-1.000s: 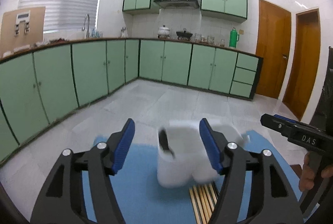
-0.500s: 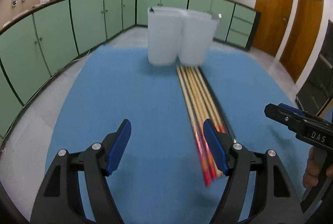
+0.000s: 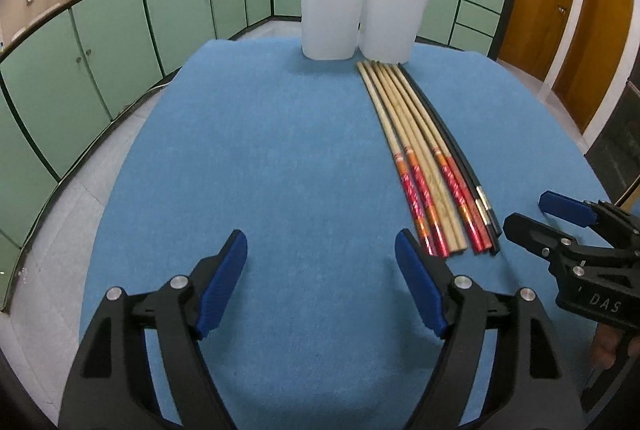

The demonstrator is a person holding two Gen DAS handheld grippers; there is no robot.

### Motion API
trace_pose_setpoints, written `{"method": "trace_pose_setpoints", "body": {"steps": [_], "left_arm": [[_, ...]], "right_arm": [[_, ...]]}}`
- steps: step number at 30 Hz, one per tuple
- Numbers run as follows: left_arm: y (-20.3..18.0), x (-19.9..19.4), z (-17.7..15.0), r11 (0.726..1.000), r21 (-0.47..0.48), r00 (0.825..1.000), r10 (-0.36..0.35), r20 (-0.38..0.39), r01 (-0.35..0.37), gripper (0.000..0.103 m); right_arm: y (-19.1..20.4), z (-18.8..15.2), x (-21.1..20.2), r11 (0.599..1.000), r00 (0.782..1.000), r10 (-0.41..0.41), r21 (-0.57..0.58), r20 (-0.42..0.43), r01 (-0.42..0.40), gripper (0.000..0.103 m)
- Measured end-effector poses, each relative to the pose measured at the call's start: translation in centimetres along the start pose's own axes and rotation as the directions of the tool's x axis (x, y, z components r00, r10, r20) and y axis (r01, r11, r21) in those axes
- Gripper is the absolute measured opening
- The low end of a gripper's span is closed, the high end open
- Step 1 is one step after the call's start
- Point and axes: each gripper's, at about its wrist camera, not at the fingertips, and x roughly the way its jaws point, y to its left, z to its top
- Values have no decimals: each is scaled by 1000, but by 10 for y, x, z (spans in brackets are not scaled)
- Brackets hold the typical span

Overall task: Organize utensils
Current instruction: 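Withdraw both tools back toward the chopstick bundle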

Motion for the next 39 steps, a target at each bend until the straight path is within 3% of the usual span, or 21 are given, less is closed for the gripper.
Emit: {"method": "trace_pose_setpoints", "body": {"steps": [8,15,20,25,32,34,37,39], "left_arm": [[1,0,0,1000,-10,1000,-2,-4,2,75],[1,1,0,1000,-9,1000,0,-8,-1,77],[1,0,-1,1000,-8,1000,-1,-6,1,78],[2,-2,-3,1000,-9,1000,-1,-7,1,78],[4,-2,-2,1000,-11,1000,0,-5,0,79],[5,-2,-2,1000,-9,1000,1,-5,-1,79],[4,-1,-3,1000,-13,1000,-7,-9,7,79],[1,-2,-3,1000,-5,1000,-12,-9,12,79]], "right_arm": [[15,1,5,999,1000,-22,-38,-10,22,70],[-10,0,2,994,994,-105,19,-11,105,70],[-5,-1,1,999,999,-44,18,-8,45,70],[20,-4,5,994,997,-70,-83,-22,68,70],[19,-3,7,997,998,-65,-47,-20,64,69],[20,-3,7,997,998,-61,-42,-17,61,67],[26,-1,9,997,999,-53,-65,-14,52,53],[28,-2,9,995,998,-66,-81,-13,65,37]]}}
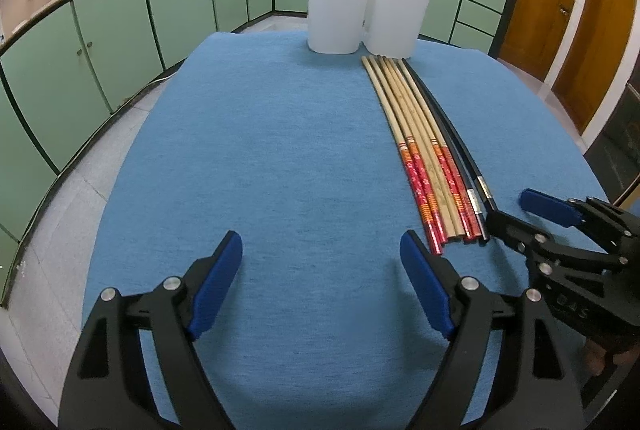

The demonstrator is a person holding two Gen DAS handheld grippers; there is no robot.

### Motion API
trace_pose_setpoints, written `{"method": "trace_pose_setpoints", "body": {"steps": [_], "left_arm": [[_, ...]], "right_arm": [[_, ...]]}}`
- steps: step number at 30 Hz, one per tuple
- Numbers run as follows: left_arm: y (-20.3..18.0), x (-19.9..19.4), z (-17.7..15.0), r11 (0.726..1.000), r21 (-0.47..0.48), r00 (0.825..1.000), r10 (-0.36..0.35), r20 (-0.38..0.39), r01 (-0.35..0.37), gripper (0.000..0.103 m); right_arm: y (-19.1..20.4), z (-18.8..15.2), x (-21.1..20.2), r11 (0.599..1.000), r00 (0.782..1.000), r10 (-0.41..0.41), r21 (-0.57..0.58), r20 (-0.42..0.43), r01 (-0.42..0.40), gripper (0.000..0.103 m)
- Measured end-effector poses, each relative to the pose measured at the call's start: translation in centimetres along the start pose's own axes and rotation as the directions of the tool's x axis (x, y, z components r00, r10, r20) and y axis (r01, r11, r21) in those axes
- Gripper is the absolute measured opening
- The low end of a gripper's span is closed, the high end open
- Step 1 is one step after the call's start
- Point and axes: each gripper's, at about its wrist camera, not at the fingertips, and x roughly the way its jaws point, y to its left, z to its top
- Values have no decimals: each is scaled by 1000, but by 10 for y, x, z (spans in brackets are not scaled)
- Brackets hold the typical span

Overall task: Organize utensils
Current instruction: 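Withdraw both tools back toward the chopstick bundle, then grasp a black chopstick with the right tool while the left tool grasps a red-tipped chopstick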

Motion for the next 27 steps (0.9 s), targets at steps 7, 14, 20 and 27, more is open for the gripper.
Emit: {"method": "trace_pose_setpoints", "body": {"steps": [7,14,20,27], "left_arm": [[-10,-4,-3,999,25,1000,-28,0,28,79],[-30,0,-9,997,56,998,-58,-17,59,79],[-26,8,-8,999,45,999,4,-35,-3,79],[-19,6,-7,999,19,999,33,-33,-32,79]], "right_arm": [[-18,-4,-5,999,1000,29,17,0,-29,10],[-23,-2,-4,996,997,72,43,1,-72,10],[-29,-2,-4,995,997,83,51,4,-83,10],[-33,-8,-6,993,994,110,47,15,-111,12]]}}
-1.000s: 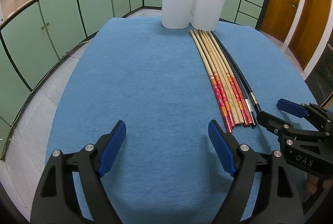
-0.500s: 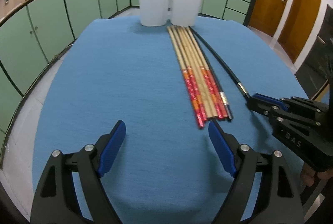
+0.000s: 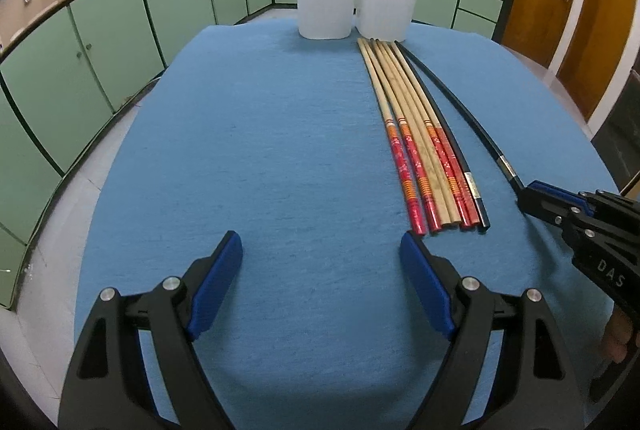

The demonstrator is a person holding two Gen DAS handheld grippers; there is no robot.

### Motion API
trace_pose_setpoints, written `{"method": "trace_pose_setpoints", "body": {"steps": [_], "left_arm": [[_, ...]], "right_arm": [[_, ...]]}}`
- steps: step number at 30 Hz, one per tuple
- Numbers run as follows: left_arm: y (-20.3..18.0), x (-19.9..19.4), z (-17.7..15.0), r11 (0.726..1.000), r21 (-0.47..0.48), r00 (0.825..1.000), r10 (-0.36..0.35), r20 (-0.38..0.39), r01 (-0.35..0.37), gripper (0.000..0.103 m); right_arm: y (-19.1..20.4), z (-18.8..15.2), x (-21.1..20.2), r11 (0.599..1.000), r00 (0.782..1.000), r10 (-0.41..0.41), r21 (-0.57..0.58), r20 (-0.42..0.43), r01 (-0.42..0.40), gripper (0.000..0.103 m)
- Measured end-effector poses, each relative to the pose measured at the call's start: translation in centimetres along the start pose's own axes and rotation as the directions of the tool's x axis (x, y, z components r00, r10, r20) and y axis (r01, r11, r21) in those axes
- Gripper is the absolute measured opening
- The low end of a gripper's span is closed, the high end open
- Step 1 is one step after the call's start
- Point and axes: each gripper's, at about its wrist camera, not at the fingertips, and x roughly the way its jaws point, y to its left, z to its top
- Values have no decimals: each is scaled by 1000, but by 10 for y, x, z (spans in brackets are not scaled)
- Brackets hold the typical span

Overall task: Organize utensils
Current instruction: 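Grasp a black chopstick with the right tool while the left tool grasps a red-tipped chopstick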

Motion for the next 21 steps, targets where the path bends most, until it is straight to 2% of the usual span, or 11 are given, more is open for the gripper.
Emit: {"method": "trace_pose_setpoints", "body": {"steps": [4,15,18,21], "left_arm": [[-5,-1,-1,1000,-1,1000,-27,0,27,79],[-15,1,0,999,20,999,-51,-2,51,78],[-13,0,-1,998,13,998,-58,-3,58,78],[-13,1,4,998,2,998,-70,2,70,73]], "right_arm": [[-6,-4,-5,1000,1000,19,7,2,-19,12],[10,6,8,999,1000,-24,-44,-9,23,13],[10,8,9,998,999,-35,-42,-8,35,8],[6,4,5,999,1000,-23,-27,-7,23,8]]}}
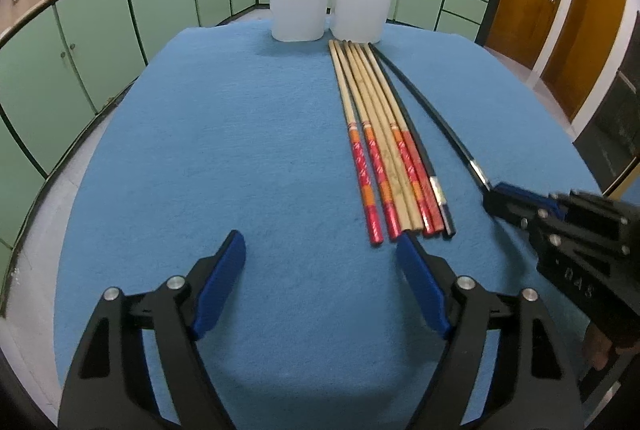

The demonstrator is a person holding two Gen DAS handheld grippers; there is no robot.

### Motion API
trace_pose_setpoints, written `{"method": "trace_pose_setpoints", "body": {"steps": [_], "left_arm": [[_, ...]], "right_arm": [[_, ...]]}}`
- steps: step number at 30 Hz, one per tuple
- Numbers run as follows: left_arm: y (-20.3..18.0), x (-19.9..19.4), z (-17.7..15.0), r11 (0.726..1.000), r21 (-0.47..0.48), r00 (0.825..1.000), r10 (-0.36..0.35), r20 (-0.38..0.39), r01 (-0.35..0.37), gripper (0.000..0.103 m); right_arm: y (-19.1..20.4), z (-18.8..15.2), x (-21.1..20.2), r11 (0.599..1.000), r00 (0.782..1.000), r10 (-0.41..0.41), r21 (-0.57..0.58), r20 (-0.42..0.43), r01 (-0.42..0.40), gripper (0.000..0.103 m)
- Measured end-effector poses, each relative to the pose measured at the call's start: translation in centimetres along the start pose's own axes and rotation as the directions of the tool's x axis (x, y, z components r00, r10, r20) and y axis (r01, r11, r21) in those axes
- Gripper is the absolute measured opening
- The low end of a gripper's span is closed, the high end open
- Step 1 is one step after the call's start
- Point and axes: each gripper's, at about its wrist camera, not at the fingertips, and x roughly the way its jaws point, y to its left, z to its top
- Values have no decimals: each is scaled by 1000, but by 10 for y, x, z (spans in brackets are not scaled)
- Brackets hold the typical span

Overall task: Organize utensils
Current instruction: 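Grasp a black chopstick with the right tool while the left tool grasps a red-tipped chopstick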

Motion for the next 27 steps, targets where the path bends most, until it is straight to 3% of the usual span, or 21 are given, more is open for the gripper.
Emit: {"method": "trace_pose_setpoints", "body": {"steps": [5,9,16,21,26,27], "left_arm": [[4,2,2,1000,-4,1000,-2,4,2,65],[4,1,-1,999,26,999,41,-2,-41,65],[3,3,3,999,9,999,51,-3,-51,64],[-3,5,4,999,20,999,37,13,-37,46],[-8,4,2,999,37,1000,-19,21,18,6],[-9,4,2,999,38,999,-24,20,24,6]], "right_arm": [[-11,-7,-6,1000,1000,6,10,5,-6,7],[-13,-7,-6,1000,1000,8,13,5,-8,7],[-11,-7,-5,1000,1000,0,7,7,0,8],[-15,-6,-2,999,1000,24,29,9,-25,8],[-12,-6,-2,999,1000,19,27,11,-20,8],[-12,-6,-2,999,1000,20,28,11,-20,8]]}}
